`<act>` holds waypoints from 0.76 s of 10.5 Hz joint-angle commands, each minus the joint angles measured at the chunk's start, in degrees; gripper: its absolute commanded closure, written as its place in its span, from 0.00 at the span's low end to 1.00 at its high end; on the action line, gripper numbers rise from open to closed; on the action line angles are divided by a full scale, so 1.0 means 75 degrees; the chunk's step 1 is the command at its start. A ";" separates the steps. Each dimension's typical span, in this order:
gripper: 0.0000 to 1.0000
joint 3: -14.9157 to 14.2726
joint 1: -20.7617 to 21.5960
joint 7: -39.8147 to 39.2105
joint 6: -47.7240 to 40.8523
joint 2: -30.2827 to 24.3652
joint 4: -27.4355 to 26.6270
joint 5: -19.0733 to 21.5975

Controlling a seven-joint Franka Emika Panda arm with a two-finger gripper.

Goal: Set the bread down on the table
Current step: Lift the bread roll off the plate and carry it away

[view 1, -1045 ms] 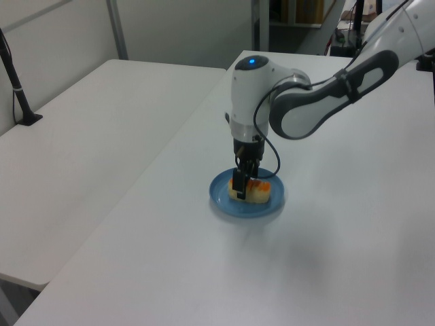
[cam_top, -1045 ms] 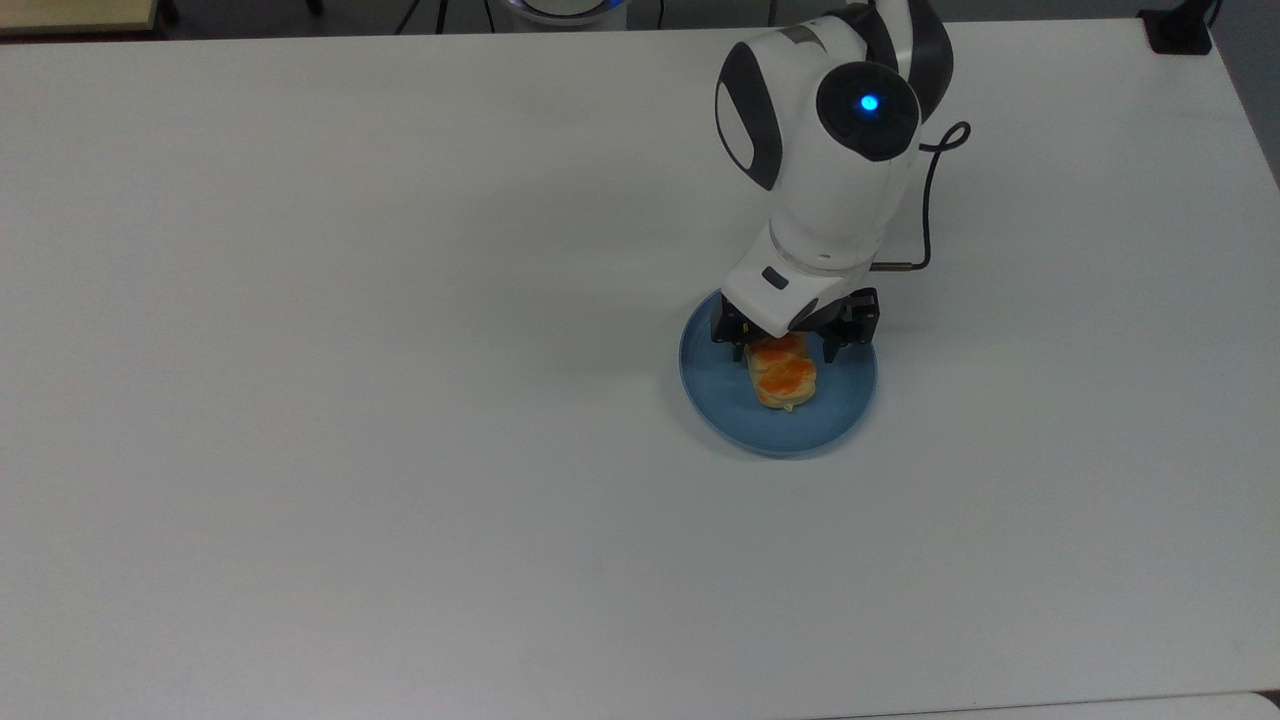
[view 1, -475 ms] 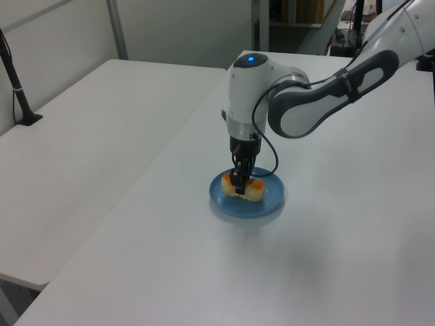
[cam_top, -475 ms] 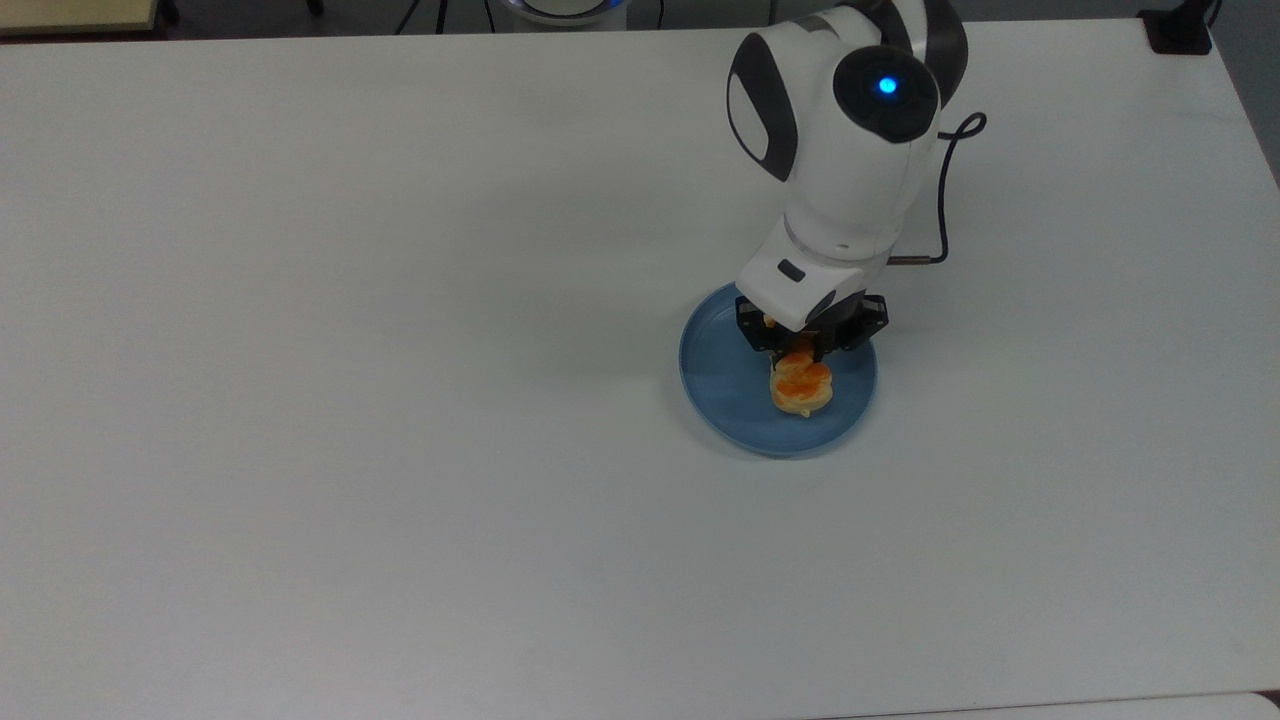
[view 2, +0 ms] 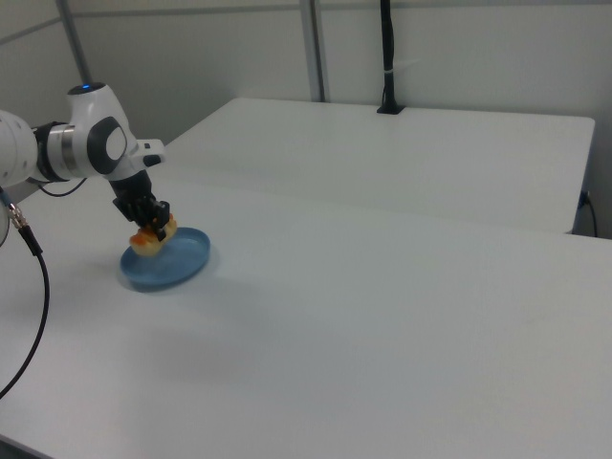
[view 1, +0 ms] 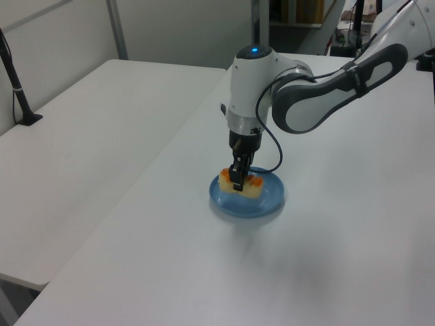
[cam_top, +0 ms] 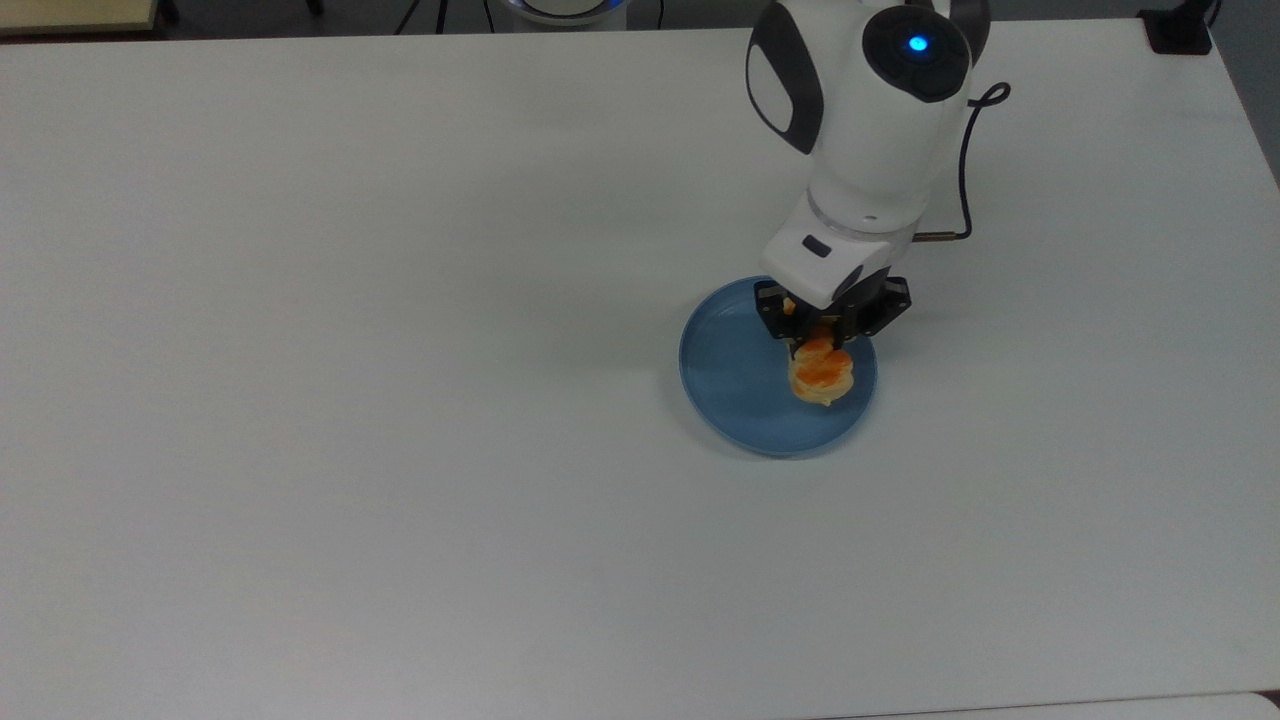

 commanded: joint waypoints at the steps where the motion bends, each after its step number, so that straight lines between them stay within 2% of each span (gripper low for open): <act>1: 0.66 -0.0035 -0.0668 -0.0302 -0.0257 -0.0620 -0.0439 -0.0146; 5: 0.66 -0.0024 -0.1875 -0.1261 -0.0763 -0.0831 -0.0450 -0.0158; 8: 0.65 -0.0024 -0.3455 -0.3203 -0.0775 -0.0820 -0.0439 -0.0146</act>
